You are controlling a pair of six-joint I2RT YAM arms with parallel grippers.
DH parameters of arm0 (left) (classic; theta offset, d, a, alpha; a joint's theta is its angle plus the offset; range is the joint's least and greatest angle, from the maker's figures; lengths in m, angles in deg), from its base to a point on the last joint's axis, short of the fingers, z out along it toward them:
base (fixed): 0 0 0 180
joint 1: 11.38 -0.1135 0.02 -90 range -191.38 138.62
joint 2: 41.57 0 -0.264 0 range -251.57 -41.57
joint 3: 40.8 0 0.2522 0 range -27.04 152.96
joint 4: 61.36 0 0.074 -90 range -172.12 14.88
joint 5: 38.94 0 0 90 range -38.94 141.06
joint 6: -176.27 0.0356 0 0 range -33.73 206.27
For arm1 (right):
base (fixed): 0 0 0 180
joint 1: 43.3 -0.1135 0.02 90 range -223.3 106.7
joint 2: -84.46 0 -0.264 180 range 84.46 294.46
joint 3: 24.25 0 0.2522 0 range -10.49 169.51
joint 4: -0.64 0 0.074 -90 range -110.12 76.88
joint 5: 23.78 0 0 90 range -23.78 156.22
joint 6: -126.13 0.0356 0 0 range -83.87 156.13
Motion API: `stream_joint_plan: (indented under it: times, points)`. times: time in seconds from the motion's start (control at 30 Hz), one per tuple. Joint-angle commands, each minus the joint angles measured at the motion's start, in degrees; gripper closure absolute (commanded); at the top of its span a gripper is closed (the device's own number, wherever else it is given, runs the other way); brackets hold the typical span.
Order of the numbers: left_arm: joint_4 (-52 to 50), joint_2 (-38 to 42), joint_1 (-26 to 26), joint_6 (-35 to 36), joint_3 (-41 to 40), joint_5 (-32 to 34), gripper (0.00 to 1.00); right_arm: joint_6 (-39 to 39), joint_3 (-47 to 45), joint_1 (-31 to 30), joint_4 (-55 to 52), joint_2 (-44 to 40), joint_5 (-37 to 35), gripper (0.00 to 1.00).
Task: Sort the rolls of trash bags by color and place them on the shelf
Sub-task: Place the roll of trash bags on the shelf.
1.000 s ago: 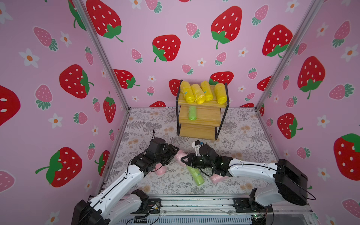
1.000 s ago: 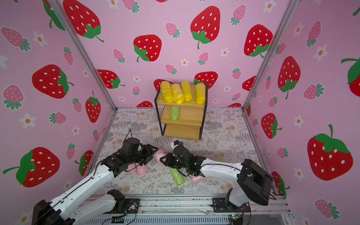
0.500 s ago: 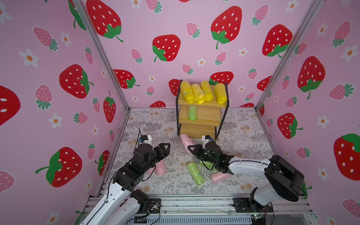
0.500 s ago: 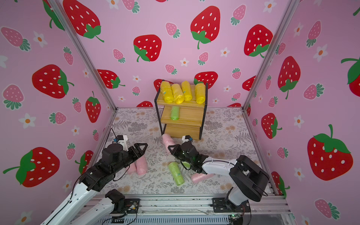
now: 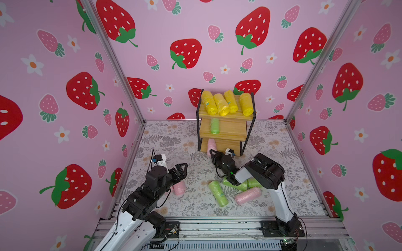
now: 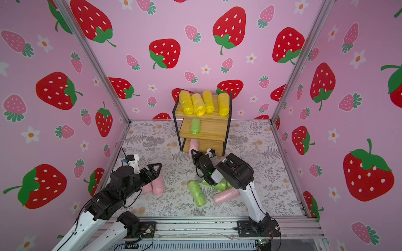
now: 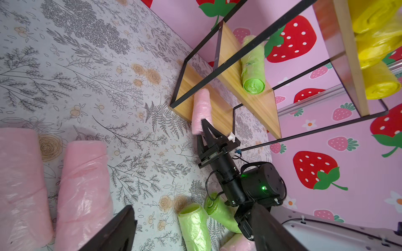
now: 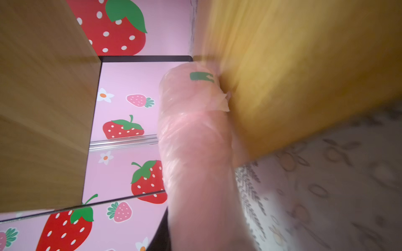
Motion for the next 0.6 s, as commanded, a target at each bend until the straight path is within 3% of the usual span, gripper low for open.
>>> stream_joint_plan:
  times: [0.0,0.13,0.57]
  points:
    - [-4.49,-0.16,-0.65,1.04,-0.16,0.35,0.12,0.08,4.25,1.36,5.07,-1.68,-0.41,1.0]
    - [-5.41,-1.3,-0.98,0.49,-1.23,-1.29,0.13,0.52,6.62,3.03,-0.21,-1.41,1.45,0.88]
    - [-4.88,-3.7,-1.82,-1.2,-2.1,-3.04,0.13,1.87,14.43,5.7,-7.67,5.12,5.22,0.74]
